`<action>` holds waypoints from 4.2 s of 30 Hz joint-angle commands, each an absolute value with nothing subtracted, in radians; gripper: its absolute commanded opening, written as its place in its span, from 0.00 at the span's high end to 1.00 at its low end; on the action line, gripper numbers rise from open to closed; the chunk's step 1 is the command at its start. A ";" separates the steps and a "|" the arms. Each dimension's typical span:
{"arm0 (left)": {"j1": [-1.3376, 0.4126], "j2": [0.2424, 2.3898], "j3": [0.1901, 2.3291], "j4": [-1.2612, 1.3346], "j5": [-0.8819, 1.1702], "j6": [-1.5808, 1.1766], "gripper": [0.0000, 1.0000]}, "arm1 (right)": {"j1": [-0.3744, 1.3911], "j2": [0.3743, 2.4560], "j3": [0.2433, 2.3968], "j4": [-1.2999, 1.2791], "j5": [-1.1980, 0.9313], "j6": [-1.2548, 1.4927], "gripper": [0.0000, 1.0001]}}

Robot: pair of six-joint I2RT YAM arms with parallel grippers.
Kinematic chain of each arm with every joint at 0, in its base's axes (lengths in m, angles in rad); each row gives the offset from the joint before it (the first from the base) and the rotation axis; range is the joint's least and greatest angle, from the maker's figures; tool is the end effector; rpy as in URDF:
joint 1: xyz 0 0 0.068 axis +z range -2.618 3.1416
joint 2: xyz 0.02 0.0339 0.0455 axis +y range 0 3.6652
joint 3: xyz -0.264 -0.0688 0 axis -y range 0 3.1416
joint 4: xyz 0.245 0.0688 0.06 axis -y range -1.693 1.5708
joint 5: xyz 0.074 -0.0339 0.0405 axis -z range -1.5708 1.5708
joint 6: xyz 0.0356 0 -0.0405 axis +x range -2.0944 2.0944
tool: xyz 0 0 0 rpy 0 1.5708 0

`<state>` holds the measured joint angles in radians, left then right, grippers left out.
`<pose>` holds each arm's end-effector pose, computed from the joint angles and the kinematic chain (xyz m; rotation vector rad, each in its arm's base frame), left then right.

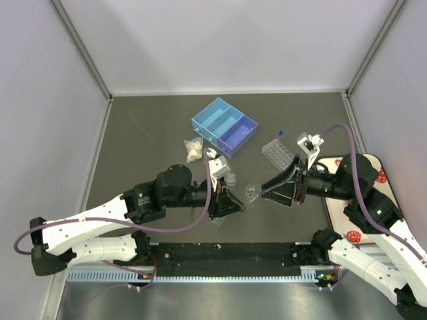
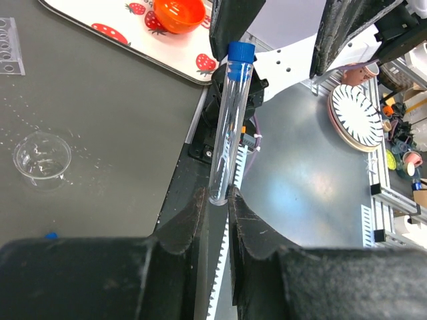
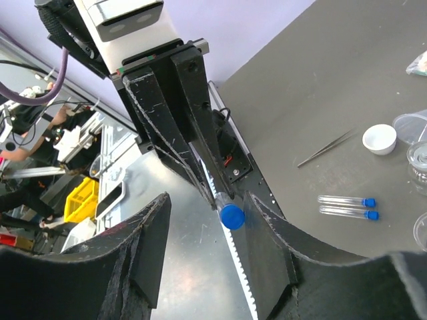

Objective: Organize the chemistry lab equipment

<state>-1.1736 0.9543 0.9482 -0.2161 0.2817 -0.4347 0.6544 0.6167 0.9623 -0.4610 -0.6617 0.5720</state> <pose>0.0753 -0.2051 0.3636 0.9352 1.7863 -1.3504 0.0789 0.0881 0.3939 -0.6271 1.7834 1.4345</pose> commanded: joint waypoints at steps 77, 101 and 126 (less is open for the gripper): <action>-1.146 0.782 0.730 -0.362 -0.193 -0.410 0.01 | 0.373 1.321 0.916 -0.101 0.465 0.453 1.00; -1.144 0.775 0.721 -0.364 -0.196 -0.399 0.01 | 0.371 1.502 1.002 -0.032 0.483 0.385 1.00; -1.144 0.813 0.747 -0.368 -0.193 -0.385 0.02 | 0.359 1.574 1.017 -0.008 0.499 0.356 1.00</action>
<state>-1.1461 0.8108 0.7162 -0.4042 -0.1844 -0.3931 0.3679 1.5536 0.9676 -0.0399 0.4850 0.3592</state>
